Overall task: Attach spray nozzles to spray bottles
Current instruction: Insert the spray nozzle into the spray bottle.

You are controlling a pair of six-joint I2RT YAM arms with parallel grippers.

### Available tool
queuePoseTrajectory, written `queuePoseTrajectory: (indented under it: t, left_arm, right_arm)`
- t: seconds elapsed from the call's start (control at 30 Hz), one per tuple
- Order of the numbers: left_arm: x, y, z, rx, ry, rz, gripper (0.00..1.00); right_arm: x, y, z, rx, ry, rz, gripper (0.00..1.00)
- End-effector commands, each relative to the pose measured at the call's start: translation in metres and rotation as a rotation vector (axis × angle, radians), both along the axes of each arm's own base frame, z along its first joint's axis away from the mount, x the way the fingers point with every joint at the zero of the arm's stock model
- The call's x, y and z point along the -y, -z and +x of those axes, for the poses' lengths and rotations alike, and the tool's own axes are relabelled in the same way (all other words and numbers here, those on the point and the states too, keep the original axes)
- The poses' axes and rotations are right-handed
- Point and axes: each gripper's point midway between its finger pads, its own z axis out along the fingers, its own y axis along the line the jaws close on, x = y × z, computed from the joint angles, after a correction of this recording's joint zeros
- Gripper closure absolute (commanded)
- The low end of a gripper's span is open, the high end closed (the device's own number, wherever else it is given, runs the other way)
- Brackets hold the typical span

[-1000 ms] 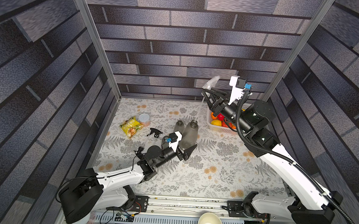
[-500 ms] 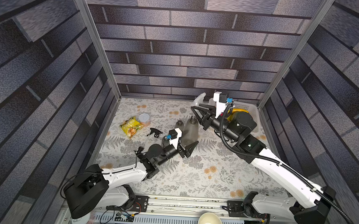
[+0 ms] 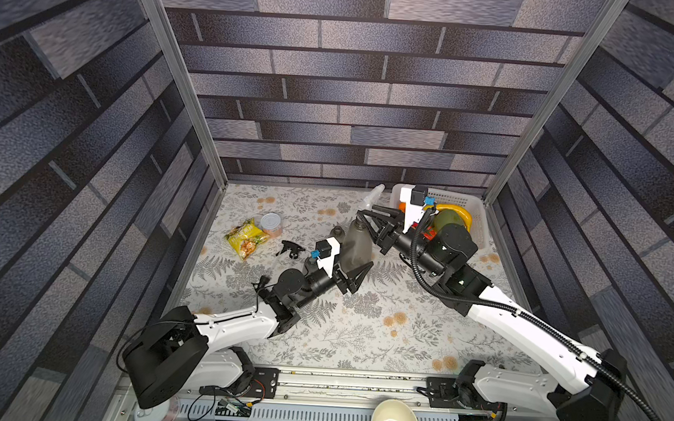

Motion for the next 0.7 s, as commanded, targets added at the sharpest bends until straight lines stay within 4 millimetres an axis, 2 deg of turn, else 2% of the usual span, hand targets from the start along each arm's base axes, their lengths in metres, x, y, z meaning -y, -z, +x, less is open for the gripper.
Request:
queuePoseTrajectory:
  t: [0.0,0.17,0.5,0.53,0.67]
  left_arm:
    - [-0.002,-0.025,-0.002,0.039,0.013,-0.062,0.16]
    - [-0.003,-0.027,-0.003,0.045,0.017,-0.064,0.16]
    - [-0.003,-0.025,-0.007,0.049,0.03,-0.04,0.16]
    - [-0.003,-0.025,-0.008,0.048,0.031,-0.04,0.16]
    - [-0.002,-0.026,-0.01,0.052,0.042,-0.041,0.16]
  right_arm:
    - [-0.007,0.003,-0.006,0.001,-0.033,0.017,0.68]
    - [-0.007,0.017,-0.001,-0.006,-0.011,-0.016,0.68]
    - [-0.011,0.027,0.009,0.009,0.032,-0.116,0.68]
    - [-0.01,0.01,0.008,0.031,0.034,-0.097,0.68]
    - [-0.005,0.012,0.01,0.044,0.063,-0.121,0.68]
